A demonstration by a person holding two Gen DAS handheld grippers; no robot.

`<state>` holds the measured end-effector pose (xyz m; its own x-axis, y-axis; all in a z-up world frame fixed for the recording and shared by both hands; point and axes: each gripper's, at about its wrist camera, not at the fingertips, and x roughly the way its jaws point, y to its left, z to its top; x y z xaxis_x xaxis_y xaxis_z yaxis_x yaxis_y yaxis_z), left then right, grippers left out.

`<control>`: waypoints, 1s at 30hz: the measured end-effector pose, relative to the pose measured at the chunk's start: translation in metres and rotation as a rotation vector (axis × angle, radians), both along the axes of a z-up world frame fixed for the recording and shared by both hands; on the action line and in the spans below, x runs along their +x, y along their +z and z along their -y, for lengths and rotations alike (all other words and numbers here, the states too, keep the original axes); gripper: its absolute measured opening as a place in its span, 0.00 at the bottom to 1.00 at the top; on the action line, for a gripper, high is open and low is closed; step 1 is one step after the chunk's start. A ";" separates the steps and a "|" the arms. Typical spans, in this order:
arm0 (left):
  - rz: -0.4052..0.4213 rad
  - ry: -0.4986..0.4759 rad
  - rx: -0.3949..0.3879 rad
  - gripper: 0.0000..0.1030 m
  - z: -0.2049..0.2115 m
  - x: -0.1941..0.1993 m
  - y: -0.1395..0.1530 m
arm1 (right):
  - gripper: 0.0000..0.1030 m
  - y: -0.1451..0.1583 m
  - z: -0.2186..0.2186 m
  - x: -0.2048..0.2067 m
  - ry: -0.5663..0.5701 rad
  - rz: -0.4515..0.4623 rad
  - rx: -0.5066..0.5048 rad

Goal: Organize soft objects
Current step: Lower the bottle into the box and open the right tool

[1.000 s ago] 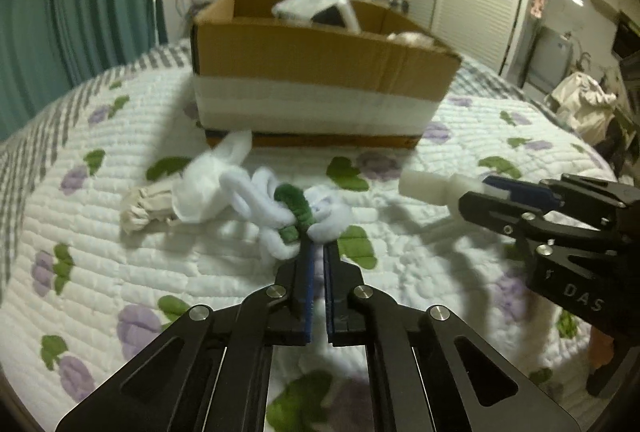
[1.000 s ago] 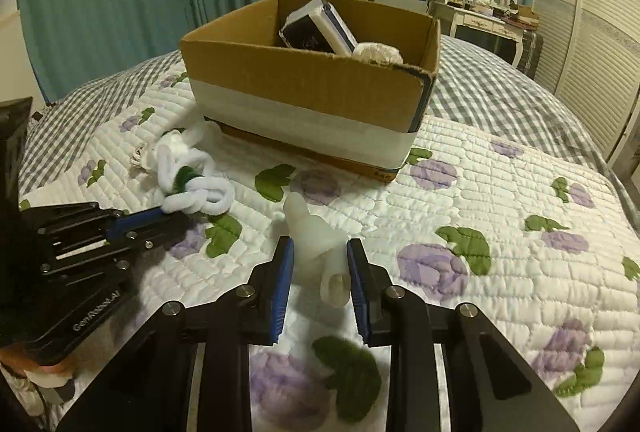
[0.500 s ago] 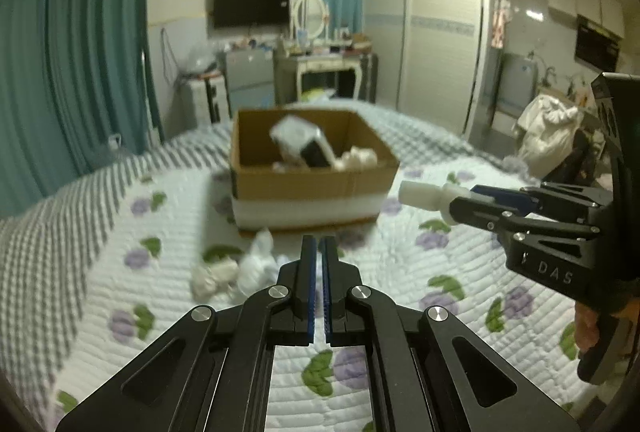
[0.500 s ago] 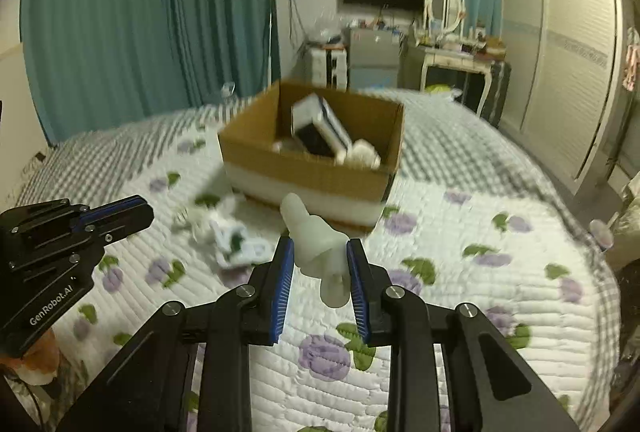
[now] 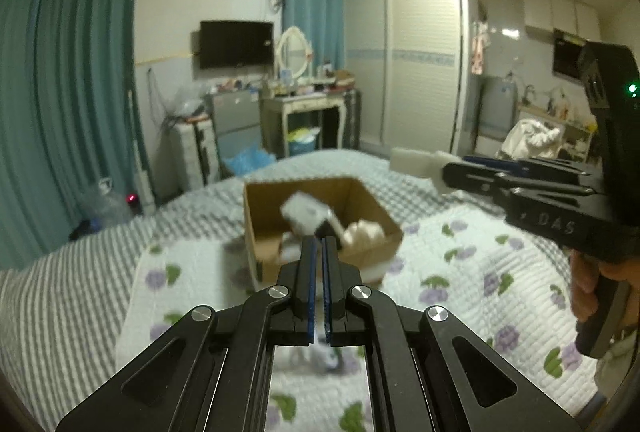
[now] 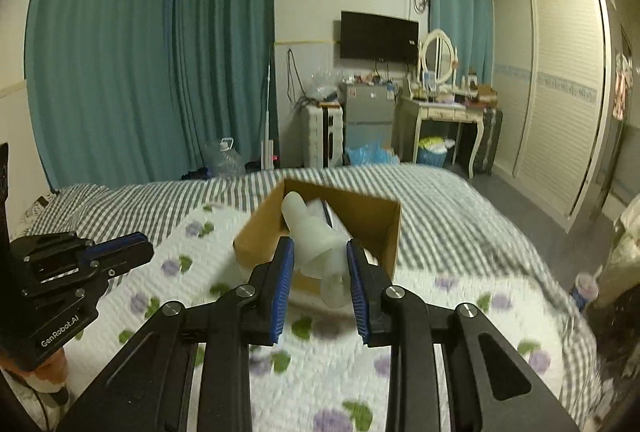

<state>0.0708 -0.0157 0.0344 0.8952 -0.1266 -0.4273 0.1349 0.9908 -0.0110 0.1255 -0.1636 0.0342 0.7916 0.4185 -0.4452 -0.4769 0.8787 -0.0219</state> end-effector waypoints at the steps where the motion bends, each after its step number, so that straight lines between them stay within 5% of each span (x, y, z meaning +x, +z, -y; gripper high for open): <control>1: 0.006 -0.012 0.001 0.01 -0.003 0.011 0.002 | 0.26 0.004 -0.007 0.010 -0.002 0.012 -0.008; 7: -0.001 -0.047 -0.002 0.01 -0.009 0.087 -0.007 | 0.26 -0.009 -0.030 0.076 -0.027 0.007 0.015; 17: -0.105 0.025 0.086 0.09 -0.005 0.197 -0.076 | 0.38 -0.095 -0.039 0.189 -0.099 -0.122 0.022; 23: -0.134 0.087 0.085 0.16 -0.011 0.205 -0.081 | 0.65 -0.111 -0.030 0.197 -0.107 -0.141 0.022; 25: -0.082 0.135 0.071 0.35 -0.014 0.190 -0.071 | 0.69 -0.104 -0.023 0.192 -0.119 -0.129 0.044; 30: 0.014 0.147 0.040 0.37 -0.014 0.140 -0.026 | 0.70 -0.076 -0.010 0.167 -0.138 -0.108 0.069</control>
<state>0.2109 -0.0014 0.0084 0.9087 0.0228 -0.4168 -0.0115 0.9995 0.0295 0.2923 -0.1539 -0.0417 0.7925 0.3416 -0.5052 -0.3480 0.9336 0.0854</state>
